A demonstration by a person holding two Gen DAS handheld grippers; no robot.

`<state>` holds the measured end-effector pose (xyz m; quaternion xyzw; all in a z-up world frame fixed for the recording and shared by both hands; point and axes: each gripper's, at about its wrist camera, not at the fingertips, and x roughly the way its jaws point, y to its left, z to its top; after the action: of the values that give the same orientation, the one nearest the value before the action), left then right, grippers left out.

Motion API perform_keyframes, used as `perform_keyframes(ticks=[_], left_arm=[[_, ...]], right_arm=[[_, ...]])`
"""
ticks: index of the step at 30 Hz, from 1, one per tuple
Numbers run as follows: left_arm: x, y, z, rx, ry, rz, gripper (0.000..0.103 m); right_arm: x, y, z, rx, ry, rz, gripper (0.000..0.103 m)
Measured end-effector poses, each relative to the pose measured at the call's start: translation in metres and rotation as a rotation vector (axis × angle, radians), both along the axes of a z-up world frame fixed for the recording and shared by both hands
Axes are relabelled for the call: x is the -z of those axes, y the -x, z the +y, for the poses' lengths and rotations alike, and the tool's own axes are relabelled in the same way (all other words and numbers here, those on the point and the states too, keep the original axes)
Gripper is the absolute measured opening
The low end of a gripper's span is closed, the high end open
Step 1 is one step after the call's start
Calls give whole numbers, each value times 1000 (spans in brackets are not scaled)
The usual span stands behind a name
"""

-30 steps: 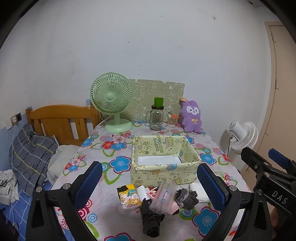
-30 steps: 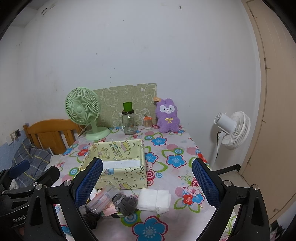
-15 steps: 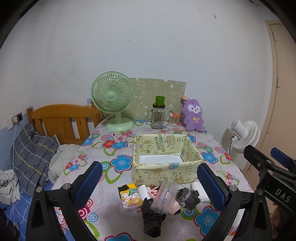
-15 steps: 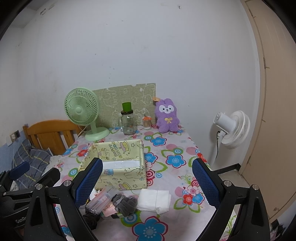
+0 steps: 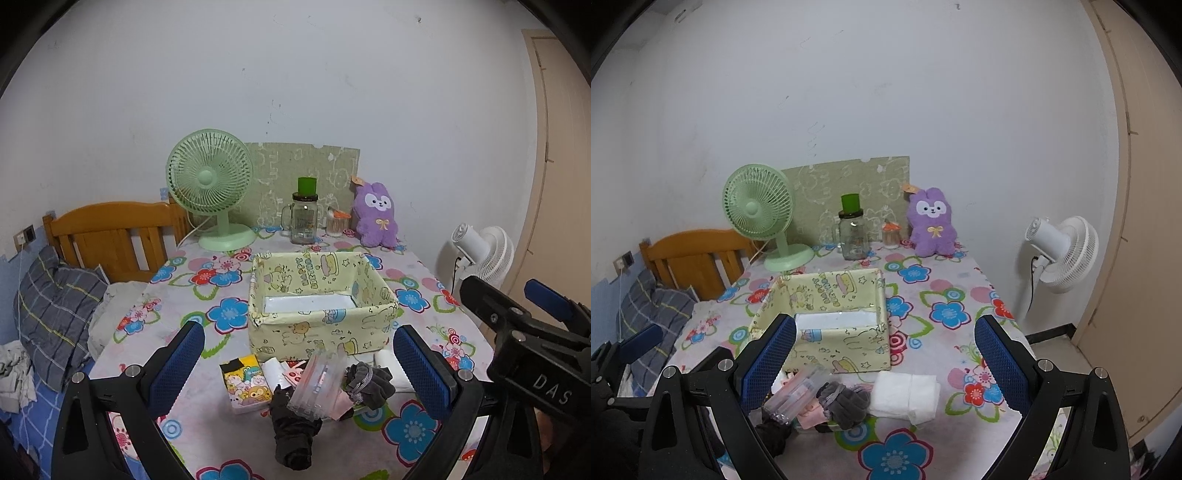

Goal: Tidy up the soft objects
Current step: 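Grasp the black umbrella with the left tool while the right tool grasps the grey knit item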

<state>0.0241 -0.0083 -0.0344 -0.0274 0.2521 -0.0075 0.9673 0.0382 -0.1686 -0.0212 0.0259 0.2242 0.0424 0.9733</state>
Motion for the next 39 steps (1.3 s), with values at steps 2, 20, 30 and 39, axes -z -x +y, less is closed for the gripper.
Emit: perform_keyframes(ticks=[2,20,30,39], left_arm=[[3,-1,0,3,6,5,103],[52,-9,8,-20,35,96,100],[84,-7,12,-37,36,152,96],[99,-9,10,-16,39,184,90]], right_arm=[[4,-4,1,-8,-7,4,99],[47,-15,24,-62,4,47,99],[82,-20,38,-100,1,104,99],[99,-22,46,-118,13,127,99]])
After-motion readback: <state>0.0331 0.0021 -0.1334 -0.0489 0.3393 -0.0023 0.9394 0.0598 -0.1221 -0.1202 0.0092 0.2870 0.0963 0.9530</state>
